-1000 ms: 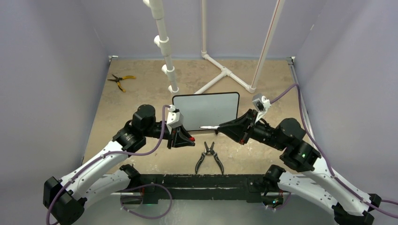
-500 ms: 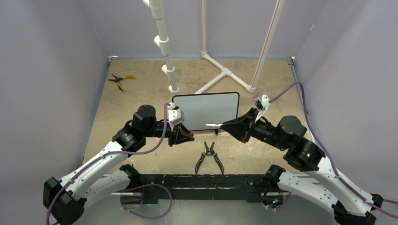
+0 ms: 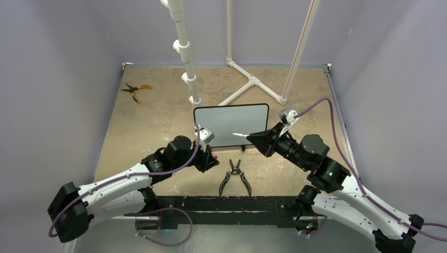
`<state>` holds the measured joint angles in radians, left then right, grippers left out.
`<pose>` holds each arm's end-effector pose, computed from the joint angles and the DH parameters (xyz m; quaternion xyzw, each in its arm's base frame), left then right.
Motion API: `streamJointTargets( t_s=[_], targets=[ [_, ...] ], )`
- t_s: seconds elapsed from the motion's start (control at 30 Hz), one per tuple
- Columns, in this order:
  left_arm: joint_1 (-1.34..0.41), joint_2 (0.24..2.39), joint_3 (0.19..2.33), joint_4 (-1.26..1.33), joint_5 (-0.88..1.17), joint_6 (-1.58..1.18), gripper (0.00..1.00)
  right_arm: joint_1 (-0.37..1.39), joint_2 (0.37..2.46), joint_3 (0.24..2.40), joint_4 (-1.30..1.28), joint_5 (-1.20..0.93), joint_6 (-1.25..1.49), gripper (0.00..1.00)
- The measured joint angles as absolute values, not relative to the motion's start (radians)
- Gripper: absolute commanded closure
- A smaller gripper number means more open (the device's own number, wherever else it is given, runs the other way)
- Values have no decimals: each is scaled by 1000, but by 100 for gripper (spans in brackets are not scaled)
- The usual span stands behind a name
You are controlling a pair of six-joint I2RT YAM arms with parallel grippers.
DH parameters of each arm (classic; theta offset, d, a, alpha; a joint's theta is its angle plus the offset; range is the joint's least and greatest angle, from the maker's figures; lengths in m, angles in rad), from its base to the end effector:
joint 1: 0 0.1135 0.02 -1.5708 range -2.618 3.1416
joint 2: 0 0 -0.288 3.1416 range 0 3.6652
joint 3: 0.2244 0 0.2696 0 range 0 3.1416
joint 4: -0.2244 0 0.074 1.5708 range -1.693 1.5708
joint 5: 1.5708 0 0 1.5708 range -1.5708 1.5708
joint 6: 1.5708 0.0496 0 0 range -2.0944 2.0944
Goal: Write a sentence on the whiteboard
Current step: Place the pen cap at the center of the board.
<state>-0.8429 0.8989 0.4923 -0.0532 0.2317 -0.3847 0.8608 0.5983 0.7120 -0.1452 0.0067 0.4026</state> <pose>0.1348 -0.1684 0.2358 0.2510 0.8080 -0.3820 0.3716 0.1045 0.1210 0.3612 -0.1608 0.6999 0.4090 0.5630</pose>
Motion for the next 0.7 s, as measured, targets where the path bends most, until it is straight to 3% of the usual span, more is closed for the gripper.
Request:
streamJointTargets(
  t_s=[0.47, 0.7],
  targets=[
    [-937, 1177, 407, 147, -15, -505, 100, 861, 553, 625, -80, 18, 437, 100],
    [-971, 1251, 407, 150, -74, -505, 91, 861, 551, 613, -70, 37, 450, 100]
  ],
)
